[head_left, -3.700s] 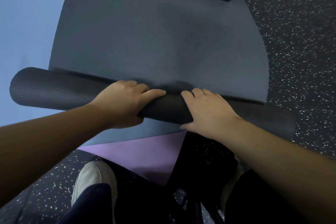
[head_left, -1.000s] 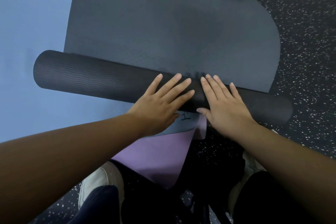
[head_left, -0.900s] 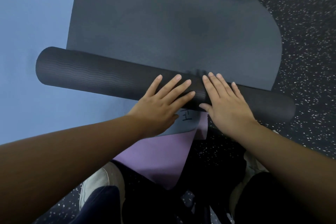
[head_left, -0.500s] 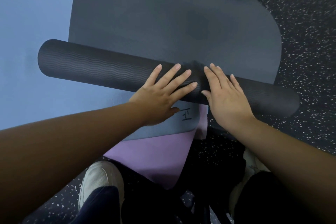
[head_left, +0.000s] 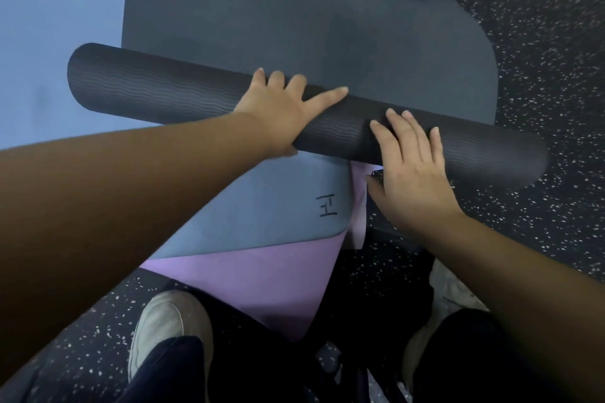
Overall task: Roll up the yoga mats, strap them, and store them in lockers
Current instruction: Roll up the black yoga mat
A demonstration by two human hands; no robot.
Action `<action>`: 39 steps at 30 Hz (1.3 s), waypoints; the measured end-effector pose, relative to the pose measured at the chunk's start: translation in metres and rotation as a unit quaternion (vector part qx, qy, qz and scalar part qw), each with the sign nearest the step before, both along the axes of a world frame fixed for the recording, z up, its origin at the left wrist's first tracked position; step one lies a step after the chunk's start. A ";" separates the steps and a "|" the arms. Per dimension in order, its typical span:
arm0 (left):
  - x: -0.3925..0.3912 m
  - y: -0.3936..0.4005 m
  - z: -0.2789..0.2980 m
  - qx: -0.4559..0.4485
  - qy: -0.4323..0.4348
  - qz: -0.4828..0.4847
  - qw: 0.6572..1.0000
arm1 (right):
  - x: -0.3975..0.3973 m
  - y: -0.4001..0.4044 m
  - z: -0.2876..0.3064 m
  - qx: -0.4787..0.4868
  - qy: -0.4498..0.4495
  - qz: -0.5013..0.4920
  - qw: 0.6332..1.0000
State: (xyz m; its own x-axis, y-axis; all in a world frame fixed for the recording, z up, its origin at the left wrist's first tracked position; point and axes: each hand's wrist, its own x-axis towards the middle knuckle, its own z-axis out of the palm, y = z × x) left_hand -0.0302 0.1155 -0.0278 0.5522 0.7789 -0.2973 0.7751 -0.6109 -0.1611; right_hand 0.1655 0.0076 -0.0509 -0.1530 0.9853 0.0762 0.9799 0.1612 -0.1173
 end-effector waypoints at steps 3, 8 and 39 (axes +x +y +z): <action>-0.002 0.007 0.005 0.005 -0.031 -0.021 0.999 | -0.003 0.002 0.005 -0.008 -0.001 0.007 1.000; -0.009 0.003 0.016 0.010 -0.062 -0.048 0.997 | -0.003 0.002 0.014 0.018 -0.011 0.051 0.998; -0.048 -0.079 -0.024 -0.124 -0.157 -0.079 0.977 | -0.009 -0.017 0.029 -0.274 0.010 0.133 0.953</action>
